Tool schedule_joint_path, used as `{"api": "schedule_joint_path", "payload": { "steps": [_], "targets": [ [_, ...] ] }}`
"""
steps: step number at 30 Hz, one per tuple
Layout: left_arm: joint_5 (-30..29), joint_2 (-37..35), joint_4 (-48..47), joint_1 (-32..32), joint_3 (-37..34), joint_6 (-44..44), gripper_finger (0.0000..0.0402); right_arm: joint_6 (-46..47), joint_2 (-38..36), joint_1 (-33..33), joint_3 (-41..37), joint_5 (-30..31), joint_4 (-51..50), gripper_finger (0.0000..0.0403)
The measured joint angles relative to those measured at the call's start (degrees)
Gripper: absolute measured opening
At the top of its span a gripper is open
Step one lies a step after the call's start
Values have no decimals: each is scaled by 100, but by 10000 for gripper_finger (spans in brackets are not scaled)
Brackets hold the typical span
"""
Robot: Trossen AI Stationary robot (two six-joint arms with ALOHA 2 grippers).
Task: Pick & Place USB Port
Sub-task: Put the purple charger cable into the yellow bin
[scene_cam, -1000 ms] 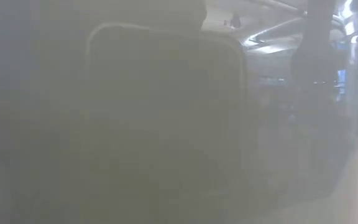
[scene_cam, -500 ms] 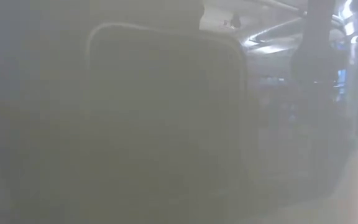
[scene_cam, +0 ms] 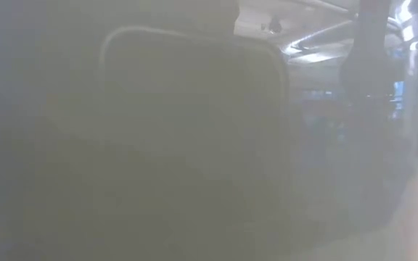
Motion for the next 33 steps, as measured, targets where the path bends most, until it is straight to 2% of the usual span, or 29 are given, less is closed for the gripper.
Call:
{"api": "schedule_joint_path", "payload": {
  "steps": [6, 13, 16, 19, 21, 29, 33],
  "targets": [
    [306, 0, 134, -80, 4, -132, 161, -45, 14, -60, 0, -88, -27, 17],
    [288, -2, 94, -99, 7, -363, 153, 4, 22, -64, -2, -105, -5, 17],
    [179, -2, 79, -96, 7, -433, 108, -40, 22, -64, -2, -93, 70, 18],
    [155, -6, 80, -73, 7, -381, 31, -124, 22, -64, -6, -144, 159, 21],
    [156, -11, 79, -25, 7, -427, 18, -171, 22, -69, -11, -210, 198, 27],
    [327, -96, -851, 599, 42, -1013, 10, -369, 30, -55, -31, -1136, 612, 87],
    [43, 7, -1551, 1126, -12, -1214, 10, -296, -47, 117, 9, -1954, 1016, 126]
  ]
}}
